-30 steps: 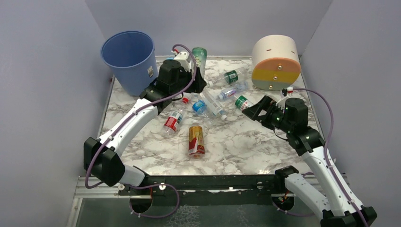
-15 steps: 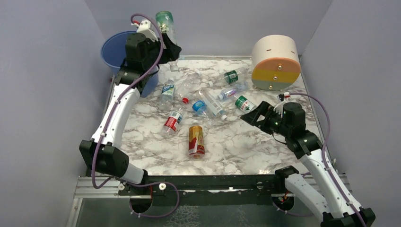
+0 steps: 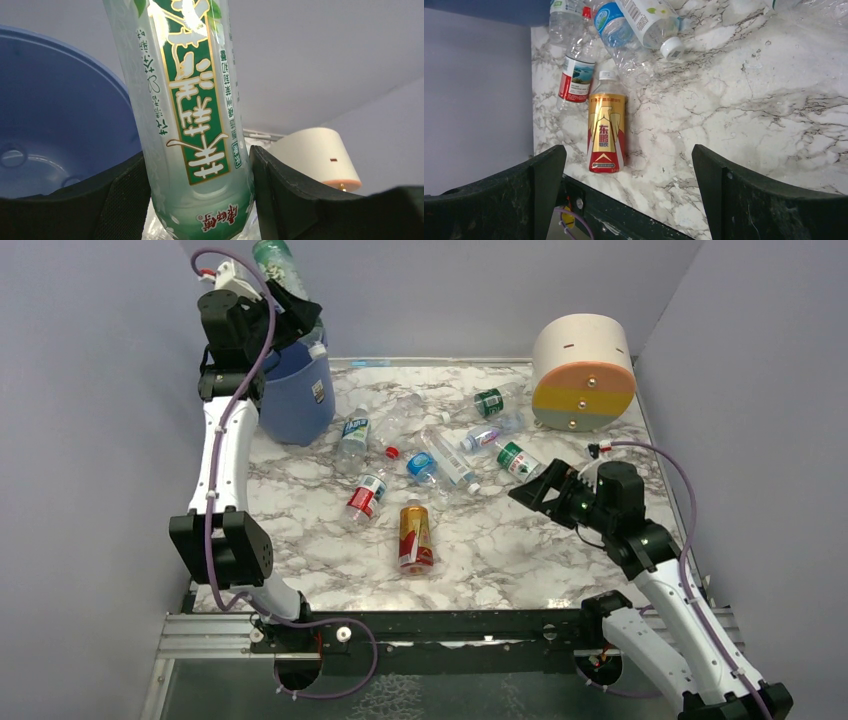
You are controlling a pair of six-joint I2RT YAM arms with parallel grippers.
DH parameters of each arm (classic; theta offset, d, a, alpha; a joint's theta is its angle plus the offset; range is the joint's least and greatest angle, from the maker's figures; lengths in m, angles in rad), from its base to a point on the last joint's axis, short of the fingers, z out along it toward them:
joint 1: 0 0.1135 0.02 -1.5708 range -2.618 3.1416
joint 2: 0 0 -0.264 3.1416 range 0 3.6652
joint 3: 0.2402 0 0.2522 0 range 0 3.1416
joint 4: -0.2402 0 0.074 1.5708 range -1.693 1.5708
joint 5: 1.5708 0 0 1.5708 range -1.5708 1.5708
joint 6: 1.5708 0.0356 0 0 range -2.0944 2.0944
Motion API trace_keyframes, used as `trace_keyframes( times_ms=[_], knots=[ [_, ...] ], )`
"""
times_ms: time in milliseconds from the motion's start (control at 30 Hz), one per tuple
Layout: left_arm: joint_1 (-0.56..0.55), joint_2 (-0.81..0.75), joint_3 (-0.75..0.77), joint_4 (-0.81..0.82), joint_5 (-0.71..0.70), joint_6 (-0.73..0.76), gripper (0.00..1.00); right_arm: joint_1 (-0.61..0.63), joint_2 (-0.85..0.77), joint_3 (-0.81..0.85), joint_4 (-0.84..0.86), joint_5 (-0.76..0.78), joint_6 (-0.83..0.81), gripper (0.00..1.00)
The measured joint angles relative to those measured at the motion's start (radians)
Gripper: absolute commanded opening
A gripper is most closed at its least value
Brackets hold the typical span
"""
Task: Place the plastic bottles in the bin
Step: Place the plastic bottle in the trash bin.
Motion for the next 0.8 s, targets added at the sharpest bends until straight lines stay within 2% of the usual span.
trace_keyframes(
  times_ms=[233,567,800],
  knots=[
    [0.130,0.059,0.003,0.069,0.056,-0.072,0.68,0.000,0.000,-0.019,0.002,-0.012,0.000,1.00],
    [0.180,0.150,0.021,0.109,0.088,-0.080,0.70,0.000,0.005,-0.029,0.013,-0.020,0.000,1.00],
    [0.192,0.194,0.024,0.103,0.088,-0.042,0.82,0.000,0.026,-0.035,0.019,-0.023,-0.001,1.00]
  ],
)
